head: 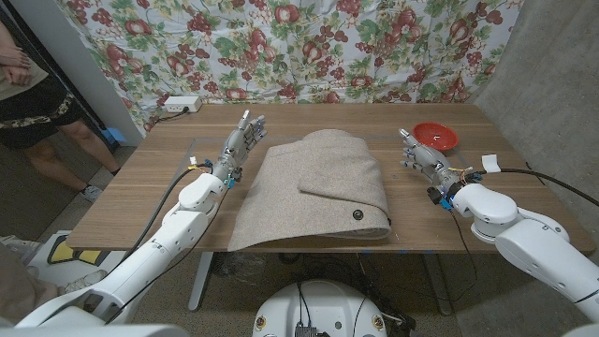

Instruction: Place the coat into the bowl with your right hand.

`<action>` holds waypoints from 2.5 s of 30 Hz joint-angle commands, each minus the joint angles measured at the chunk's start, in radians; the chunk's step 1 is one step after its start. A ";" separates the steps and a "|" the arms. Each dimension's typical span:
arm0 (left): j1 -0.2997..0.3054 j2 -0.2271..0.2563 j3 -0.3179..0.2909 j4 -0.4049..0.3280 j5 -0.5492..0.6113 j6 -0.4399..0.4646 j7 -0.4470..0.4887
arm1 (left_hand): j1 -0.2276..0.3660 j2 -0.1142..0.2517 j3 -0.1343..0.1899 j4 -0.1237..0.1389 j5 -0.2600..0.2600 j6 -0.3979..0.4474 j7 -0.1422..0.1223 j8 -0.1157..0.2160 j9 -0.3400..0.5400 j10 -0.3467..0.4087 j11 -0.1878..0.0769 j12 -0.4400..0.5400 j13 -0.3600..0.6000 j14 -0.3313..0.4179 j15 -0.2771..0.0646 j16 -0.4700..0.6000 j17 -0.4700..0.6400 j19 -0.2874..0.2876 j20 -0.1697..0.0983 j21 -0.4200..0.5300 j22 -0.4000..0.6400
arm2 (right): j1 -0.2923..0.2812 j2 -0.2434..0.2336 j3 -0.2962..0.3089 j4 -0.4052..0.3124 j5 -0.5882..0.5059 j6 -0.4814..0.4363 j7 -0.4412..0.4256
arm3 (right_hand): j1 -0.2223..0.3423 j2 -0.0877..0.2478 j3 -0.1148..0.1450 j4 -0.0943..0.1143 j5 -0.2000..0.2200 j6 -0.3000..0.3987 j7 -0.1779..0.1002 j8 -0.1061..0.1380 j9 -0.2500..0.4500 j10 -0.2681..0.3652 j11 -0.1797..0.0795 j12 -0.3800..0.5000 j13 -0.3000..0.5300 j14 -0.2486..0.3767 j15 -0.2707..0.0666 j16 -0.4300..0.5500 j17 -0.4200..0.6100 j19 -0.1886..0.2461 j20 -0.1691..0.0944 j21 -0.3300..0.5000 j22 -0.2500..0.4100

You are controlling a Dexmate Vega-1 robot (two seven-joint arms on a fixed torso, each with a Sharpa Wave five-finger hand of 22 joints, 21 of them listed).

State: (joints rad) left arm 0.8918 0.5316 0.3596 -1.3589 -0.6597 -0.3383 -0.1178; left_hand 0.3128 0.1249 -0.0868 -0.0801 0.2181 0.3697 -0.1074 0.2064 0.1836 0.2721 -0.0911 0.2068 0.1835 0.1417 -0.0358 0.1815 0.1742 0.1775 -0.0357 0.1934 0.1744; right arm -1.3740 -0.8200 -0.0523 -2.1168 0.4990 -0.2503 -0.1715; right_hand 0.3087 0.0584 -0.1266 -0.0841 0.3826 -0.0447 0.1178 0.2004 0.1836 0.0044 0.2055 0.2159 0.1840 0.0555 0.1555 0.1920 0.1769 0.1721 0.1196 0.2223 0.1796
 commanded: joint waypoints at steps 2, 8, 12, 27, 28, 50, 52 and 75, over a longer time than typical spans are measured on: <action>0.012 0.003 -0.004 -0.011 -0.017 0.010 -0.005 | 0.008 0.000 0.000 -0.001 -0.003 0.010 -0.001 -0.004 0.003 0.009 -0.006 -0.002 0.004 0.008 -0.088 0.009 0.004 -0.006 -0.065 0.003 0.003 | -0.027 0.019 0.007 -0.016 0.011 -0.007 0.006 | 0.007 -0.007 -0.002 -0.002 0.006 0.000 0.089 -0.001 0.006 0.006 -0.009 0.000 0.002 0.004 0.005 -0.001 0.002 0.003 0.001 -0.002 0.001; 0.020 0.005 -0.003 -0.019 -0.013 0.009 0.002 | 0.006 0.000 0.001 0.000 -0.003 0.010 0.000 -0.005 0.003 0.015 -0.003 0.000 0.004 0.009 -0.087 0.009 0.004 -0.006 -0.066 0.003 0.003 | -0.041 0.014 0.006 -0.023 0.012 -0.003 0.019 | 0.007 -0.007 -0.003 -0.002 0.008 0.013 0.087 0.004 0.007 0.004 -0.016 -0.002 0.002 0.002 0.003 -0.003 0.002 0.001 -0.003 -0.005 0.002; 0.026 0.004 -0.004 -0.020 -0.016 0.007 0.001 | 0.005 0.000 0.001 0.000 -0.004 0.011 0.000 -0.005 0.003 0.013 -0.004 -0.001 0.004 0.007 -0.087 0.007 0.004 -0.006 -0.066 0.003 0.003 | -0.045 0.013 0.005 -0.022 0.016 0.002 0.030 | 0.008 -0.007 -0.004 -0.003 0.009 0.017 0.087 0.005 0.007 0.003 -0.018 -0.002 0.002 0.003 0.002 -0.004 0.002 0.000 -0.004 -0.006 0.002; 0.044 0.010 -0.009 -0.040 -0.014 0.002 0.015 | 0.002 0.000 0.002 0.001 -0.004 0.012 -0.001 -0.006 0.003 0.012 -0.001 -0.002 0.004 0.010 -0.090 0.008 0.005 -0.006 -0.068 0.003 0.003 | -0.043 0.010 -0.002 -0.030 0.042 -0.018 0.053 | 0.009 -0.006 -0.006 -0.004 0.014 0.008 0.089 -0.001 0.007 -0.010 -0.024 -0.008 0.002 -0.007 0.003 -0.008 0.002 -0.010 -0.005 -0.013 0.002; 0.045 0.009 -0.009 -0.038 -0.016 0.002 0.014 | 0.002 0.000 0.002 0.001 -0.004 0.012 -0.001 -0.006 0.003 0.012 0.000 -0.002 0.004 0.010 -0.090 0.008 0.005 -0.006 -0.068 0.003 0.003 | -0.042 0.009 -0.005 -0.028 0.042 -0.017 0.056 | 0.009 -0.006 -0.006 -0.003 0.014 0.008 0.089 -0.001 0.007 -0.010 -0.024 -0.008 0.002 -0.006 0.005 -0.008 0.002 -0.010 -0.005 -0.013 0.002; 0.052 0.015 -0.016 -0.044 -0.017 -0.006 0.017 | -0.001 -0.002 0.005 0.001 -0.005 0.014 0.000 -0.007 0.003 0.011 -0.002 -0.003 0.004 0.005 -0.096 0.004 0.004 -0.007 -0.076 0.003 0.003 | 0.000 0.028 -0.070 -0.001 0.055 -0.007 0.064 | 0.004 -0.007 -0.013 -0.001 0.018 0.003 0.085 -0.005 0.007 -0.014 -0.056 -0.010 0.002 -0.008 -0.005 -0.009 0.003 -0.004 -0.015 -0.014 0.004; 0.054 0.015 -0.017 -0.046 -0.017 -0.006 0.019 | -0.001 -0.002 0.005 0.001 -0.005 0.013 0.000 -0.007 0.003 0.012 -0.002 -0.002 0.004 0.003 -0.095 0.004 0.004 -0.007 -0.076 0.003 0.003 | 0.005 0.024 -0.077 0.002 0.053 -0.005 0.070 | 0.004 -0.008 -0.013 -0.001 0.018 0.001 0.085 -0.005 0.008 -0.015 -0.056 -0.010 0.002 -0.008 -0.006 -0.009 0.003 -0.004 -0.016 -0.014 0.004; 0.057 0.015 -0.019 -0.041 -0.021 -0.013 0.015 | -0.003 -0.003 0.008 0.001 -0.006 0.014 0.000 -0.008 0.003 0.013 -0.002 -0.003 0.004 0.004 -0.093 0.004 0.004 -0.008 -0.076 0.003 0.003 | 0.035 0.003 -0.115 -0.017 0.075 -0.045 0.076 | -0.003 -0.015 -0.022 0.000 0.020 -0.012 0.085 -0.009 0.008 -0.017 -0.038 -0.010 0.003 -0.008 0.008 -0.008 0.003 -0.013 0.004 -0.019 0.003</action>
State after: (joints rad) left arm 0.9470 0.5454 0.3430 -1.4025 -0.6794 -0.3471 -0.1006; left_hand 0.3128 0.1249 -0.0842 -0.0772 0.2147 0.3803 -0.1073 0.1991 0.1835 0.2828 -0.0911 0.2068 0.1834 0.1453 -0.0394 0.1857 0.1742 0.1721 -0.0406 0.1934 0.1743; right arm -1.3555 -0.8040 -0.1459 -2.1190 0.5691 -0.2685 -0.0960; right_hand 0.3030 0.0527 -0.1408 -0.0839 0.3979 -0.0523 0.1181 0.1950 0.1885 -0.0135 0.1554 0.2071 0.1838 0.0481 0.1557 0.1850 0.1770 0.1570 0.1125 0.2029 0.1790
